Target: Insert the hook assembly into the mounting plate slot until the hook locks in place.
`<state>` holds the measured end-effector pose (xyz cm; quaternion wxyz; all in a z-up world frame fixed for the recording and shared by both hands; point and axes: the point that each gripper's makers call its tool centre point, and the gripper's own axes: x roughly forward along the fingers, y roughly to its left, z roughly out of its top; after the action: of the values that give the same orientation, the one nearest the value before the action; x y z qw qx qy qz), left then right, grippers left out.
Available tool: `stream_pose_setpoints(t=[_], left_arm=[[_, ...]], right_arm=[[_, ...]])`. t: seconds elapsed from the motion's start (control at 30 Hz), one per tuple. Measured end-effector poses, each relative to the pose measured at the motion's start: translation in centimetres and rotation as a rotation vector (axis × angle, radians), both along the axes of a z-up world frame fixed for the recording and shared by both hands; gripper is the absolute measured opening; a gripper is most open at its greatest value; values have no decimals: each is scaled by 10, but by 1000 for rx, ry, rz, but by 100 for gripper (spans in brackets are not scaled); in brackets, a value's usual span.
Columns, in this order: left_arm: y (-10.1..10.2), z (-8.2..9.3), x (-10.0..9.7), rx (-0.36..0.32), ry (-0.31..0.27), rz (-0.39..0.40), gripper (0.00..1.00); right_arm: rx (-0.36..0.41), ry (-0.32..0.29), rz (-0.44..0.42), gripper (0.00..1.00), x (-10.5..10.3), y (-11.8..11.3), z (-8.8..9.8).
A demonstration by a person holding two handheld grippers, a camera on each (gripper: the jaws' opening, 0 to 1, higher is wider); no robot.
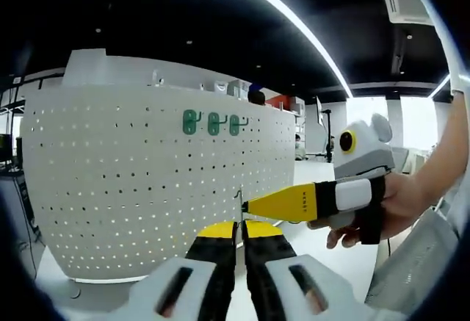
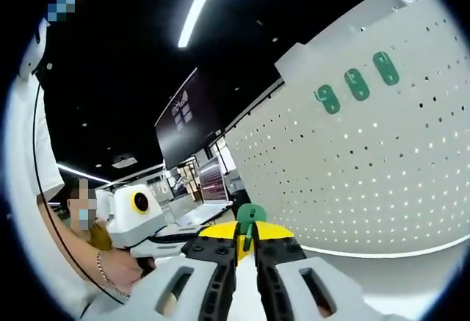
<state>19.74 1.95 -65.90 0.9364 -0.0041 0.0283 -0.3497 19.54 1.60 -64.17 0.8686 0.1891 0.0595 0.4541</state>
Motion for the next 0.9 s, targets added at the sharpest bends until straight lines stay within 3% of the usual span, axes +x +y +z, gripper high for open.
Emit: stream_pose_setpoints(t=[0.33,0.9], left_arm=[[1,1,1,-4,-3,8,2],[1,1,0,-12,3,12,2]], right_arm=[[-33,-21,-25,1,-1,3,-3],[12,21,-28,0,0,2,-3]])
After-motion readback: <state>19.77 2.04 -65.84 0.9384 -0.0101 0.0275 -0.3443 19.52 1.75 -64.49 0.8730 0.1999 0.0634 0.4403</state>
